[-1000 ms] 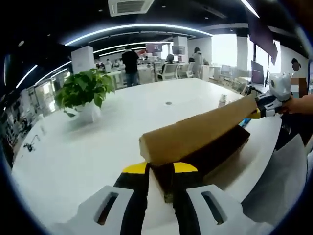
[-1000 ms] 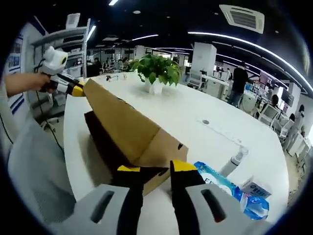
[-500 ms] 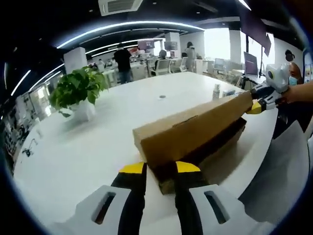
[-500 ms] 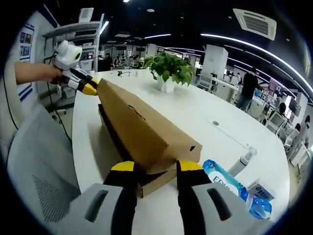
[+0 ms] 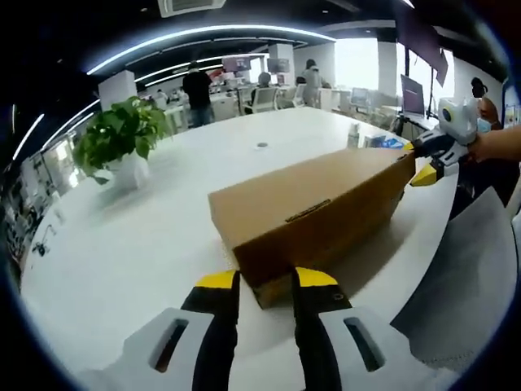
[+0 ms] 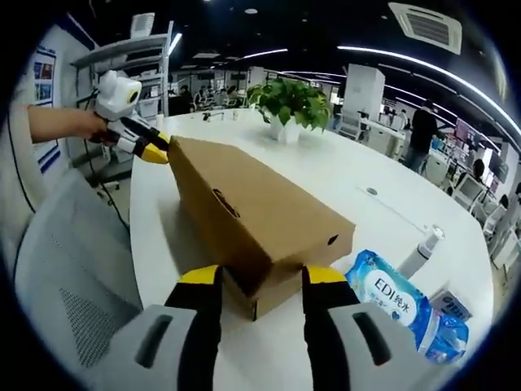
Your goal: Operate the shoe box by opening the lid, removing the specified soft item, and placing it in the target area until the item is outside and the box remains undamaged.
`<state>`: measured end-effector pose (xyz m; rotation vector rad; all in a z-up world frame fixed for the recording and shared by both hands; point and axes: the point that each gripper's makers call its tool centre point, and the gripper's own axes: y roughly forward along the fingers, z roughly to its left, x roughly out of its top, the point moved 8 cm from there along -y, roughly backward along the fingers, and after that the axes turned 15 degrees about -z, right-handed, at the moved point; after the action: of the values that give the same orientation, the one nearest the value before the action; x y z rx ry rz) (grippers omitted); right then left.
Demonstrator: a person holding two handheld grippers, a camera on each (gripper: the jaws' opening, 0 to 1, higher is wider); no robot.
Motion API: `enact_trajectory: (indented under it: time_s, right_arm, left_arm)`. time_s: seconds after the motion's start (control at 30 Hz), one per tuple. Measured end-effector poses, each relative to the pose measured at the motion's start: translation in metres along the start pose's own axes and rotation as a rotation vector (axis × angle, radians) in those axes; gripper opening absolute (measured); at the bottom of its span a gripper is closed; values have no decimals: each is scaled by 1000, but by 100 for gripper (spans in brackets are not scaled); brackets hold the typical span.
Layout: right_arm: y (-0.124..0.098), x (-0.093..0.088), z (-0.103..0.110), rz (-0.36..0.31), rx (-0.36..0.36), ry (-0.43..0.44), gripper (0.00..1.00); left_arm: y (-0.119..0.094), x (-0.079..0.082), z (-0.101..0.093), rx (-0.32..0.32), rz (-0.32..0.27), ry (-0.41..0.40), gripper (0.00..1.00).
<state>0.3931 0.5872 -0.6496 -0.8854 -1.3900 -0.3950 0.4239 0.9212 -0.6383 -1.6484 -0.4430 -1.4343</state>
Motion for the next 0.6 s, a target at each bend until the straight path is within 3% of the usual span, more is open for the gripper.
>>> enact_trajectory:
  time_s: [0.2,0.6]
  right_arm:
    - [2,-6,1,12,-1,22,37]
    - [6,-16,2,33,-19,77,36]
  left_arm:
    - [5,-11,0,-4,24,-15,24]
    - [8,-19,-3,-8,60,-50,24]
